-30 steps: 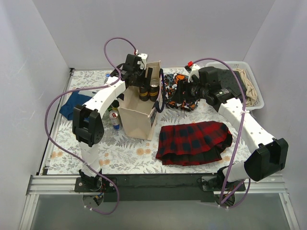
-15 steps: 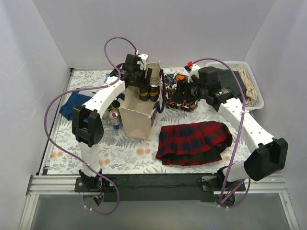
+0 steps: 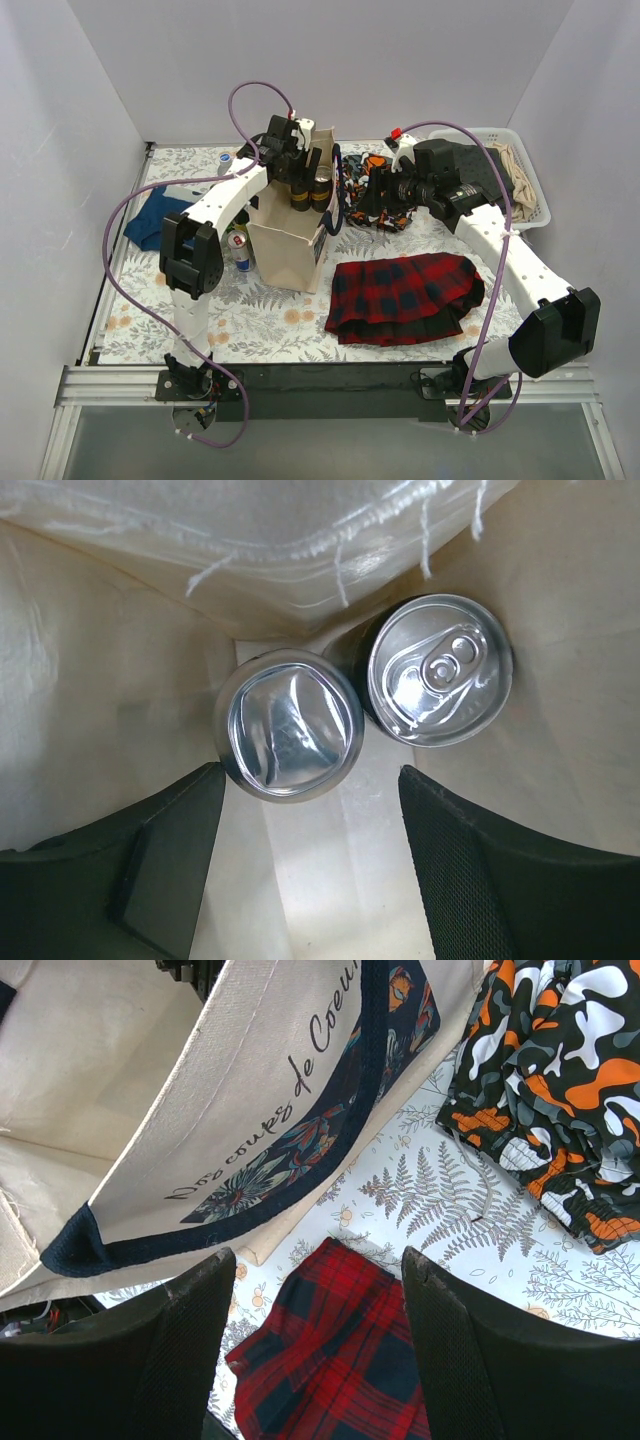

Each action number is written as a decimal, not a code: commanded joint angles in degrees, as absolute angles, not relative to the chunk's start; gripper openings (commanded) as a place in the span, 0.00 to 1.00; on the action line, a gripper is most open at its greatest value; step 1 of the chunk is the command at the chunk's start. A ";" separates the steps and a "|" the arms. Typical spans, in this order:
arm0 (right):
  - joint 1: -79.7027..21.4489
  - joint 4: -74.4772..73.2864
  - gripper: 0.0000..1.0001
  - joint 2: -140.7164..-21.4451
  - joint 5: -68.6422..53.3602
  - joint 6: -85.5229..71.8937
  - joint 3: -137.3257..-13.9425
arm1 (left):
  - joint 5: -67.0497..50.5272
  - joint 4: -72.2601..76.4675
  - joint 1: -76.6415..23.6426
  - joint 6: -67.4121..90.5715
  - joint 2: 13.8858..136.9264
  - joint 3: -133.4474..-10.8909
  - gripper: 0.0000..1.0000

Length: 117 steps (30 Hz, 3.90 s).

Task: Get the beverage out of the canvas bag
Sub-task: Take out the drink from the canvas bag, then place the drink at the center of the board.

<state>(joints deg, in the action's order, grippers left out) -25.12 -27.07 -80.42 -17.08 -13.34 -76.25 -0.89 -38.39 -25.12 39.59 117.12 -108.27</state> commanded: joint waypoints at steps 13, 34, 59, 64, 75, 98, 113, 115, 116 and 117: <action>-24.79 -26.98 0.73 -81.56 -18.11 -12.83 -77.87 | 2.63 -32.35 -24.87 39.02 117.60 -108.11 0.72; -24.79 -26.98 0.73 -82.44 -18.11 -12.74 -77.96 | 2.37 -29.18 -24.79 39.20 120.32 -107.14 0.75; -24.79 -26.90 0.73 -82.62 -18.98 -13.36 -78.40 | 6.32 -27.95 -27.86 39.02 111.27 -102.12 0.00; -24.79 -26.89 0.73 -82.44 -19.16 -13.45 -78.66 | 8.69 -28.65 -28.21 38.94 109.60 -104.32 0.00; -24.79 -26.89 0.73 -82.00 -19.60 -13.89 -78.66 | 10.11 -33.83 -28.30 38.50 109.51 -110.56 0.00; -24.79 -26.81 0.73 -76.30 -20.04 -15.64 -74.98 | 4.22 -50.71 -28.30 42.89 102.93 -123.58 0.00; -24.79 -26.72 0.73 -73.48 -20.21 -16.17 -72.95 | 3.95 -49.57 -28.30 45.88 93.26 -122.52 0.00; -24.79 -26.72 0.73 -73.56 -20.30 -16.17 -72.77 | 4.13 -50.09 -28.39 46.40 92.55 -123.13 0.00; -24.79 -26.63 0.73 -73.65 -20.48 -16.17 -72.95 | 5.44 -50.36 -28.30 46.58 91.59 -123.13 0.00; -24.79 -26.63 0.73 -73.65 -20.48 -16.17 -72.95 | 5.97 -50.71 -28.30 46.76 91.06 -123.05 0.00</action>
